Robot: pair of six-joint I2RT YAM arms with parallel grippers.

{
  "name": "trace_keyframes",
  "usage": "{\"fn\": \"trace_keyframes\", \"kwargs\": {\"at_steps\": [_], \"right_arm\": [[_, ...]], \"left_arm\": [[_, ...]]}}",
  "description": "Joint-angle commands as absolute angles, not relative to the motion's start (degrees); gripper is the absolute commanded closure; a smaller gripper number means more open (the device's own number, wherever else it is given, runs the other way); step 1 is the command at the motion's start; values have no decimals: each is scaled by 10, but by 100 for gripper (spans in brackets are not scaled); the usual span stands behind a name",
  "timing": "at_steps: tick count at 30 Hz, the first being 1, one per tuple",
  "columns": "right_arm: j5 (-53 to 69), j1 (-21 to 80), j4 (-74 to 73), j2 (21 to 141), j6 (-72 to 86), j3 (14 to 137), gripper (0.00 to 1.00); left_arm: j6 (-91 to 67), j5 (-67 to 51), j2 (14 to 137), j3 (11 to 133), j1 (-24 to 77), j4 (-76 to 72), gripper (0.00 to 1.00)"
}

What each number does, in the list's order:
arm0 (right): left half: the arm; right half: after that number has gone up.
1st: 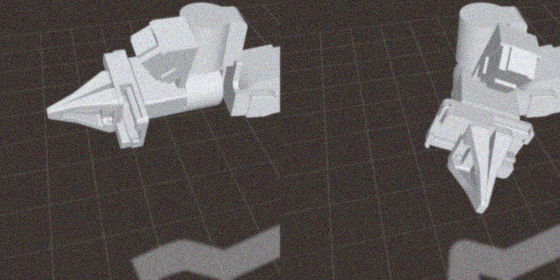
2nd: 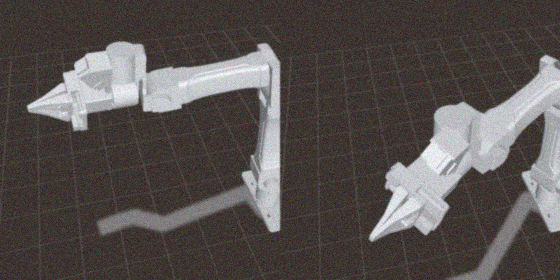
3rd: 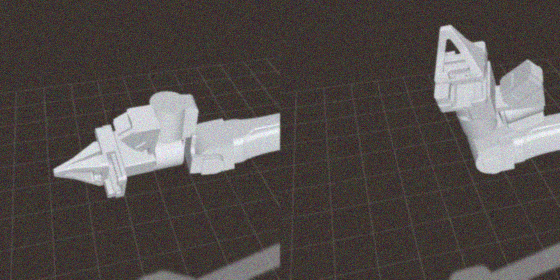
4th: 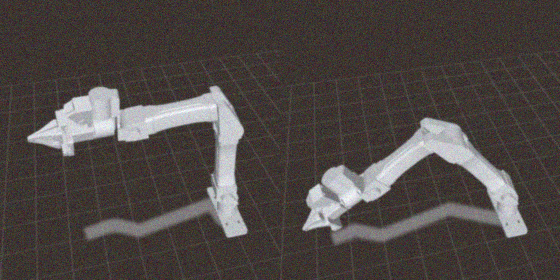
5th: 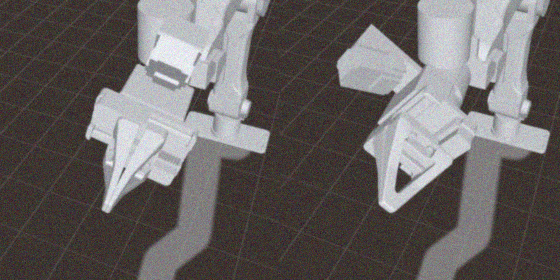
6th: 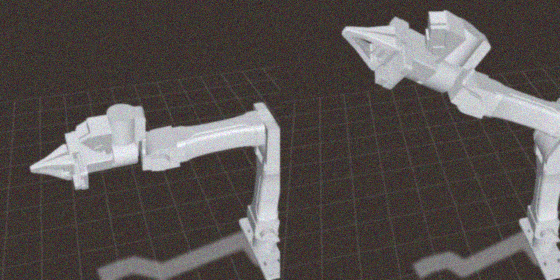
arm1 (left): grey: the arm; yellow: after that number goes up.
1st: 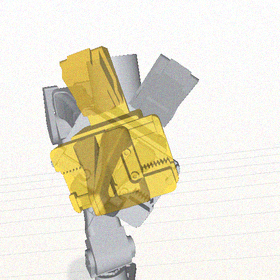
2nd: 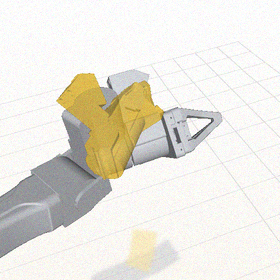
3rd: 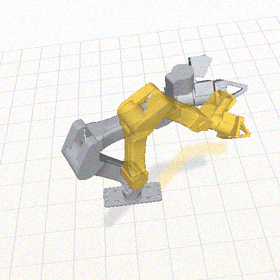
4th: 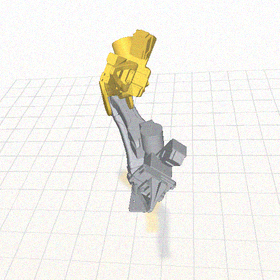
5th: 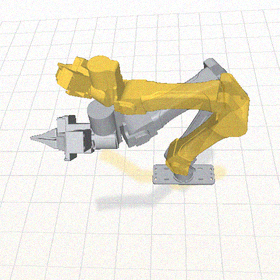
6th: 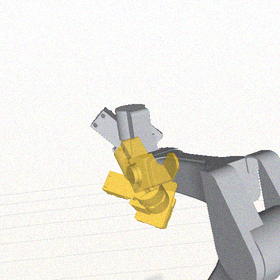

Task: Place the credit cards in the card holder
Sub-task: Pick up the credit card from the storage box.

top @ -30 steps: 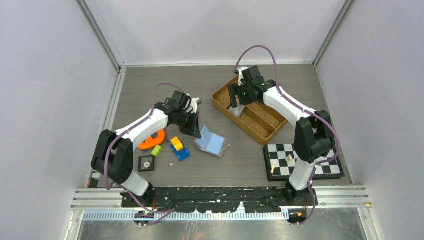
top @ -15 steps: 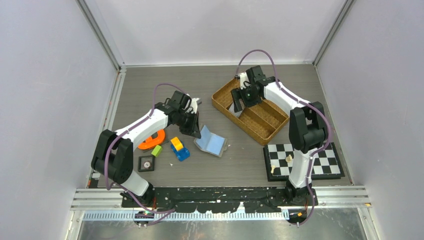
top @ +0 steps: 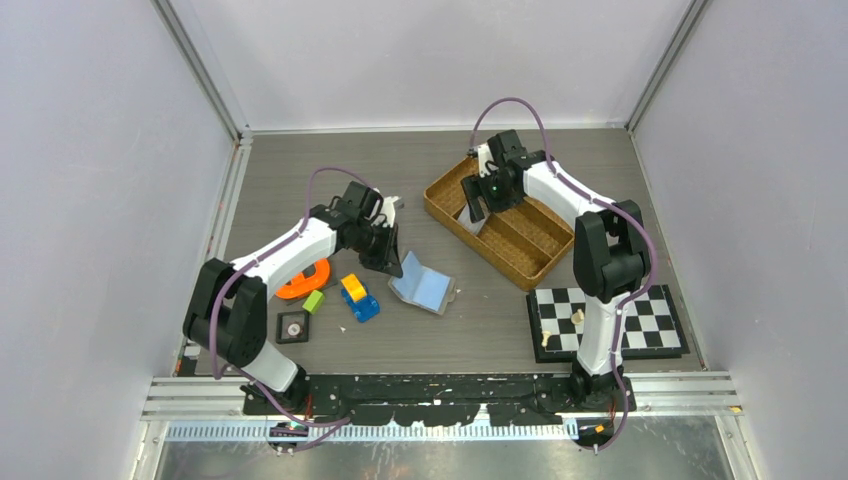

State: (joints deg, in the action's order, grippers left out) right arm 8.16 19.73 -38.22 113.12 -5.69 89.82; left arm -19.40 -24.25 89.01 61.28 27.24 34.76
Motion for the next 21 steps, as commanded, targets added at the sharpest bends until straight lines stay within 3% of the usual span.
{"fn": "trace_keyframes", "kwargs": {"at_steps": [1,15,21], "right_arm": [[53,196,-382,1103,-61,926,19],[39,199,-407,1096,-54,945,25],[39,204,-411,1100,-55,949,38]], "left_arm": [[-199,-267,894,618,270,343,100],[-201,-282,903,619,270,342,100],[-202,-288,905,619,270,342,100]]}}
